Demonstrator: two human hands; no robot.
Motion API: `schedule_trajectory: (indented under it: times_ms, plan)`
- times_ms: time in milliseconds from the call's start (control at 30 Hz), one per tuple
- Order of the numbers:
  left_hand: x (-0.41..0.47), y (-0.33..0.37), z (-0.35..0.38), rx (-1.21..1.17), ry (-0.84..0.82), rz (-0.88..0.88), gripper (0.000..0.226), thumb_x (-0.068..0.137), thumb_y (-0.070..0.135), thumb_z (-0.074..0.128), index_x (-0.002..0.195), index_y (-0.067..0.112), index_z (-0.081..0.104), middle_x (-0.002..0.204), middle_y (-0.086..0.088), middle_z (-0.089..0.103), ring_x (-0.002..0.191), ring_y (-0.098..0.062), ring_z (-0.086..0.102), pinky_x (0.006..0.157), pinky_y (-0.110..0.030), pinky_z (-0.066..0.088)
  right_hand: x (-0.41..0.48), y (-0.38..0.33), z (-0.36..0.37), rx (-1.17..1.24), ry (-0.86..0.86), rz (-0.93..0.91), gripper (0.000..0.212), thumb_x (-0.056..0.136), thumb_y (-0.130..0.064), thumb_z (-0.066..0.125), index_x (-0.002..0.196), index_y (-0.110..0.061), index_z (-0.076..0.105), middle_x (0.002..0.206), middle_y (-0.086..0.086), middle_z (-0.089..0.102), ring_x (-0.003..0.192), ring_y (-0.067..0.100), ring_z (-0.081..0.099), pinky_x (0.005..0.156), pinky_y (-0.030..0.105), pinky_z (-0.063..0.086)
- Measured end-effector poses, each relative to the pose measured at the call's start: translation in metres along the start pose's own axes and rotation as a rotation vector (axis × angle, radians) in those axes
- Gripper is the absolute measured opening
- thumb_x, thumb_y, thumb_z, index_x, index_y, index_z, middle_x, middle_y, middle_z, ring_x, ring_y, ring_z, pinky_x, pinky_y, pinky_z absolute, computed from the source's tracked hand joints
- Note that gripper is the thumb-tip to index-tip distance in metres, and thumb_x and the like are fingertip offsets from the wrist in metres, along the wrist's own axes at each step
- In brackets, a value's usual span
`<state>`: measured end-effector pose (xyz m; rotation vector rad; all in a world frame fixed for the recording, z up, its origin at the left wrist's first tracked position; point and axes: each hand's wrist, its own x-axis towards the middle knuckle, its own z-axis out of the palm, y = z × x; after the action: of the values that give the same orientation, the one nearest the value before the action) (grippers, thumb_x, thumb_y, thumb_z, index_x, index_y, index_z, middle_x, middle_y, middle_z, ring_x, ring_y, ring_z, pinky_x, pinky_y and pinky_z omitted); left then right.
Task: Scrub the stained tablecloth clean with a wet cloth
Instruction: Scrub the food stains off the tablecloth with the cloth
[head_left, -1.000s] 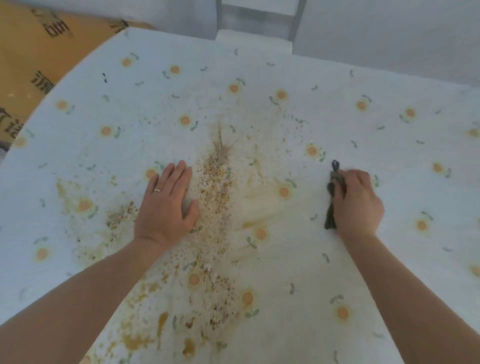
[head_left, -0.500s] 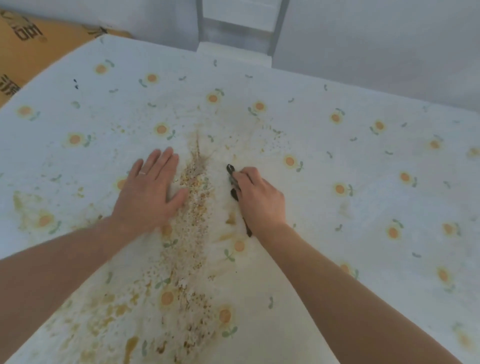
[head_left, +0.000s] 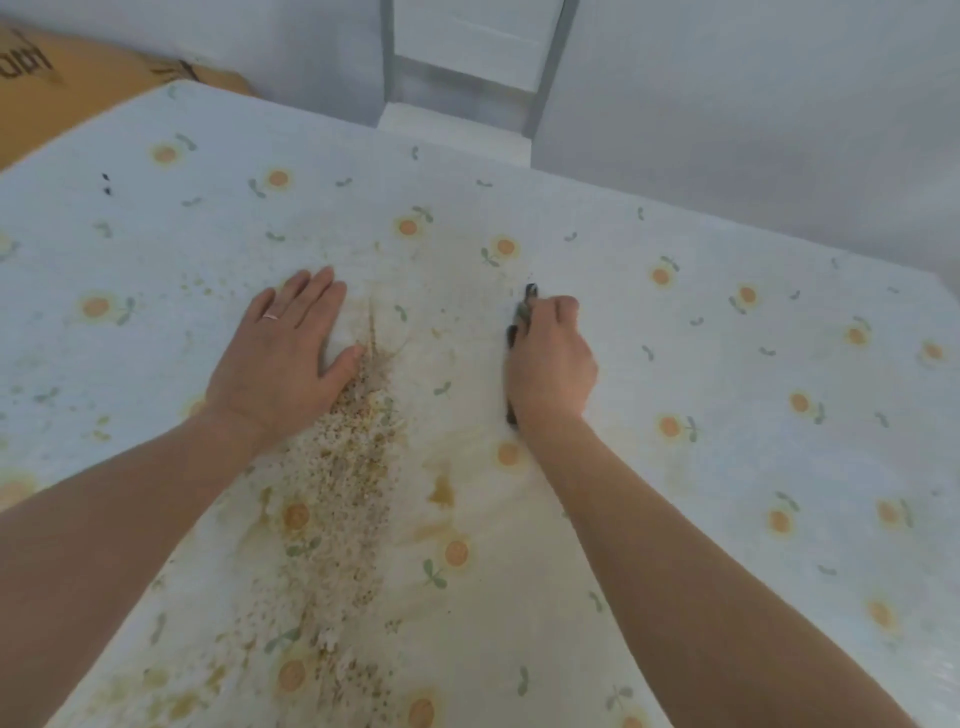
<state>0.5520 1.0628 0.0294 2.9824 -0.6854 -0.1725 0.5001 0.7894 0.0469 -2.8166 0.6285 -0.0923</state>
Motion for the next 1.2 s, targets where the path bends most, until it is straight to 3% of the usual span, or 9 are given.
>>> schedule_trajectory:
  times_ms: [100, 200, 367, 500, 567, 700, 900, 967, 1200]
  plan:
    - [0.001, 0.001, -0.002, -0.003, 0.002, -0.010, 0.077, 0.104, 0.064, 0.013, 0.166, 0.018, 0.014, 0.174, 0.001, 0.008, 0.160, -0.015, 0.002, 0.130, -0.043, 0.007, -0.032, -0.024, 0.010, 0.049, -0.098, -0.447, 0.022, 0.100, -0.028, 0.054, 0.118, -0.016, 0.059, 0.119, 0.001, 0.050, 0.075, 0.025, 0.061, 0.056, 0.037, 0.052]
    - [0.001, 0.000, 0.000, -0.013, 0.000, -0.005, 0.076, 0.104, 0.063, 0.014, 0.166, 0.018, 0.014, 0.174, 0.002, 0.008, 0.160, -0.014, 0.002, 0.130, -0.042, 0.007, -0.023, 0.014, 0.003, 0.038, -0.101, -0.552, 0.023, 0.095, -0.031, 0.063, 0.116, -0.022, 0.062, 0.119, -0.004, 0.056, 0.075, 0.025, 0.065, 0.054, 0.035, 0.054]
    - [0.001, 0.000, 0.000, -0.002, 0.004, -0.012, 0.077, 0.103, 0.062, 0.013, 0.166, 0.017, 0.014, 0.173, 0.001, 0.007, 0.160, -0.014, 0.003, 0.130, -0.043, 0.010, 0.066, 0.087, -0.019, -0.046, 0.119, 0.051, 0.029, 0.104, -0.032, 0.046, 0.115, -0.011, 0.061, 0.128, 0.007, 0.050, 0.083, 0.040, 0.064, 0.070, 0.041, 0.047]
    - [0.003, -0.001, -0.002, 0.004, 0.005, -0.017, 0.076, 0.103, 0.061, 0.014, 0.166, 0.018, 0.014, 0.173, 0.002, 0.007, 0.160, -0.014, 0.003, 0.130, -0.042, 0.010, 0.116, 0.052, -0.016, -0.012, 0.133, 0.374, 0.028, 0.104, -0.024, 0.044, 0.122, -0.005, 0.055, 0.132, 0.013, 0.043, 0.094, 0.041, 0.062, 0.070, 0.040, 0.040]
    - [0.002, 0.000, -0.002, 0.000, -0.008, -0.022, 0.076, 0.103, 0.061, 0.014, 0.166, 0.019, 0.012, 0.173, 0.003, 0.006, 0.160, -0.013, 0.001, 0.130, -0.041, 0.009, 0.113, 0.010, -0.004, 0.022, 0.131, 0.288, 0.032, 0.105, -0.031, 0.042, 0.121, -0.007, 0.055, 0.129, 0.010, 0.043, 0.090, 0.036, 0.062, 0.067, 0.037, 0.038]
    - [0.002, 0.003, -0.001, 0.003, -0.023, -0.032, 0.076, 0.102, 0.060, 0.013, 0.166, 0.019, 0.012, 0.173, 0.003, 0.005, 0.160, -0.013, 0.001, 0.130, -0.042, 0.009, 0.060, -0.062, 0.024, 0.072, 0.019, -0.186, 0.041, 0.099, -0.056, 0.042, 0.108, -0.018, 0.056, 0.113, 0.000, 0.047, 0.085, 0.020, 0.056, 0.066, 0.034, 0.046]
    - [0.002, 0.000, -0.004, -0.004, -0.011, -0.040, 0.074, 0.104, 0.060, 0.013, 0.166, 0.020, 0.014, 0.173, 0.005, 0.005, 0.160, -0.011, 0.000, 0.130, -0.040, 0.007, 0.077, -0.059, 0.027, 0.026, 0.014, -0.445, 0.032, 0.105, -0.045, 0.040, 0.101, -0.019, 0.059, 0.109, -0.004, 0.052, 0.081, 0.022, 0.061, 0.062, 0.035, 0.051]
    - [0.002, 0.000, -0.004, -0.007, -0.007, -0.038, 0.073, 0.104, 0.060, 0.013, 0.166, 0.020, 0.014, 0.173, 0.004, 0.006, 0.160, -0.011, 0.001, 0.130, -0.040, 0.007, 0.102, -0.036, 0.022, 0.003, 0.052, -0.358, 0.032, 0.104, -0.044, 0.042, 0.102, -0.017, 0.061, 0.112, 0.001, 0.052, 0.087, 0.028, 0.061, 0.067, 0.037, 0.050]
    - [0.003, -0.003, 0.000, -0.026, -0.008, -0.034, 0.074, 0.104, 0.060, 0.016, 0.166, 0.021, 0.014, 0.173, 0.004, 0.006, 0.160, -0.011, 0.001, 0.131, -0.041, 0.007, 0.178, 0.051, -0.002, -0.161, 0.161, 0.289, 0.037, 0.101, -0.023, 0.038, 0.124, 0.001, 0.055, 0.124, 0.018, 0.049, 0.115, 0.038, 0.048, 0.079, 0.046, 0.044]
